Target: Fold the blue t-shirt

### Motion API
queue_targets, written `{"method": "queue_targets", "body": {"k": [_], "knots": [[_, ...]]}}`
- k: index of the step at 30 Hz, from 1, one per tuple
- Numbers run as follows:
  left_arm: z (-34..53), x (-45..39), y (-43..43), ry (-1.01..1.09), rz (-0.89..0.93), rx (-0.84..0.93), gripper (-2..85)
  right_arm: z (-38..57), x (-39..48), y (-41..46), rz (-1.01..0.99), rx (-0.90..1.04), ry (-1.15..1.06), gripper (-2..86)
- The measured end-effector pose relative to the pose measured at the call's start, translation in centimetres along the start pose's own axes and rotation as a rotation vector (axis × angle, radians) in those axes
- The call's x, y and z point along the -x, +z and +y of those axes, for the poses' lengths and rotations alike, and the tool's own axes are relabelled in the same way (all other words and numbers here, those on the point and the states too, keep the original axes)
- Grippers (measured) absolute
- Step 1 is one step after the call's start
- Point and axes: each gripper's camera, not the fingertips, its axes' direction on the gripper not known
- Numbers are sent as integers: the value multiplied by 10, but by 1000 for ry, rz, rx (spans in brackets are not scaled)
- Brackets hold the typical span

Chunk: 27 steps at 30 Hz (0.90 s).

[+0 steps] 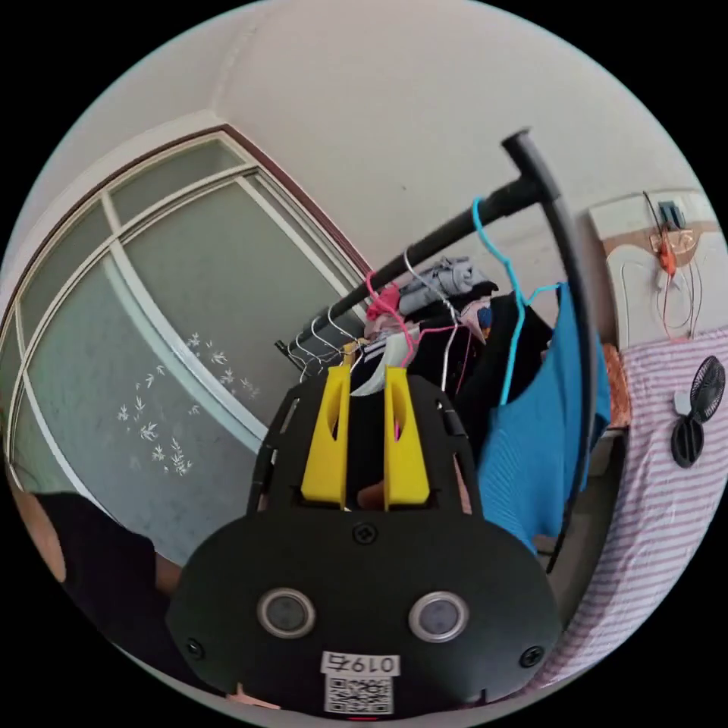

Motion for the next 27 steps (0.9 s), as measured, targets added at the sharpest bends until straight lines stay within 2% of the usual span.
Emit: {"method": "queue_targets", "body": {"k": [2, 5, 9, 13, 15, 20, 23, 24, 27], "knots": [[-12, -19, 32, 58, 93, 43, 9, 26, 3, -77, 50, -112, -100, 26], [-34, -62, 96, 172, 283, 144, 11, 93, -7, -207, 304, -213, -112, -5], [-61, -151, 194, 352, 510, 321, 16, 235, -15, -370, 686, -288, 128, -9], [-80, -265, 297, 461, 683, 502, 27, 365, 0, -479, 824, -386, 399, -10], [-82, -322, 338, 508, 732, 574, 28, 429, 24, -527, 1024, -343, 502, -10], [-74, -472, 432, 661, 773, 681, 14, 537, 26, -616, 1131, -367, 739, -10], [-63, -540, 485, 660, 776, 731, 9, 575, 1, -648, 1333, -197, 826, -10], [-57, -561, 506, 664, 721, 748, 8, 591, -15, -657, 1435, -120, 869, -10], [-35, -594, 564, 663, 537, 793, 7, 641, -63, -679, 1481, -49, 1044, -10]]}}
